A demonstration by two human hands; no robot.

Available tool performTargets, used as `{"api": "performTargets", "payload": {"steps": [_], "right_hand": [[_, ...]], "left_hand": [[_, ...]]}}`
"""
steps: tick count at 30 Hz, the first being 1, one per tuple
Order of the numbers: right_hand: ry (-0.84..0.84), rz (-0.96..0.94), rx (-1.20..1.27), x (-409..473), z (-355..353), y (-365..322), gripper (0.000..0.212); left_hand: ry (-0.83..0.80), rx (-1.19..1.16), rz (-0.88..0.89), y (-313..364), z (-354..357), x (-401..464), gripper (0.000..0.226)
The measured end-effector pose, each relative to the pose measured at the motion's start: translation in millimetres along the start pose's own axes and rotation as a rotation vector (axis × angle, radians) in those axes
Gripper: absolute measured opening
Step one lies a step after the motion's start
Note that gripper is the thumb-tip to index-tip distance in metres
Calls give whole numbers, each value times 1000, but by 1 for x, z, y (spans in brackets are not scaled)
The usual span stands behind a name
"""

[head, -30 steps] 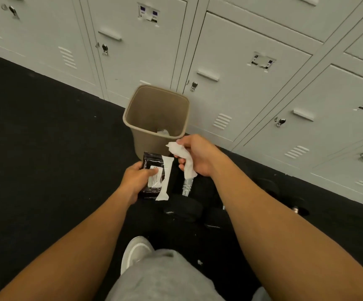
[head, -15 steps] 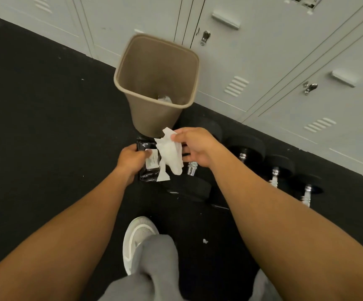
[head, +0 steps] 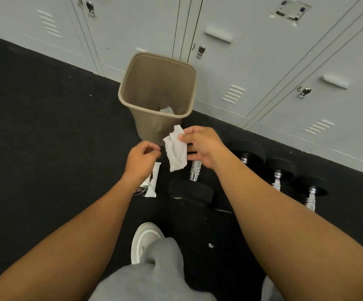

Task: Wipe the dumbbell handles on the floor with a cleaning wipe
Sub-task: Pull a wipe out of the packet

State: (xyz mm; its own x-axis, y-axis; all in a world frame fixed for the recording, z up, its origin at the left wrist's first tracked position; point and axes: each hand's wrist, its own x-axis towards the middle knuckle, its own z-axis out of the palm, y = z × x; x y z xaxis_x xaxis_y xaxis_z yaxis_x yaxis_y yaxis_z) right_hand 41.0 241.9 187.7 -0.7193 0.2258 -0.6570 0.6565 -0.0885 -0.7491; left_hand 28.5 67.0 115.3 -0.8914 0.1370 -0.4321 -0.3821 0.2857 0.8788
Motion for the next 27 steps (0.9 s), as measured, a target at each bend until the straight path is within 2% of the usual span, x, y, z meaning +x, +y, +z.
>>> {"api": "performTargets", "payload": {"steps": [1,2,4,6,11,15,18,22,27], "right_hand": [[13,-18,21,-6,-4,-4,12],[26,-37,43,-12,-8,-9,12],[48,-74,69,-27,-18,-16,10],[68,-105,86,-42,-30,-22,6],[100,-152,221,-82,-68,-32,9],[148,-176,271,-100,-101,-31,6],[186,-173,303,-103,-123,-27,5],[192,-143,373,-94,-144,-18,17],[157,-58,489,-66,-168,-5,18]], "left_hand": [[-57,-82,16,10,0,-7,6],[-143,-155,21,22,0,-14,10],[-364,-279,-12,48,3,-29,37],[-493,-300,-38,72,11,-41,51],[-490,-245,-19,118,38,-61,37],[-618,-314,-100,142,51,-72,39],[-682,-304,-120,156,64,-75,51],[-595,-152,-118,165,90,-68,66],[-722,-151,-192,165,113,-46,86]]}}
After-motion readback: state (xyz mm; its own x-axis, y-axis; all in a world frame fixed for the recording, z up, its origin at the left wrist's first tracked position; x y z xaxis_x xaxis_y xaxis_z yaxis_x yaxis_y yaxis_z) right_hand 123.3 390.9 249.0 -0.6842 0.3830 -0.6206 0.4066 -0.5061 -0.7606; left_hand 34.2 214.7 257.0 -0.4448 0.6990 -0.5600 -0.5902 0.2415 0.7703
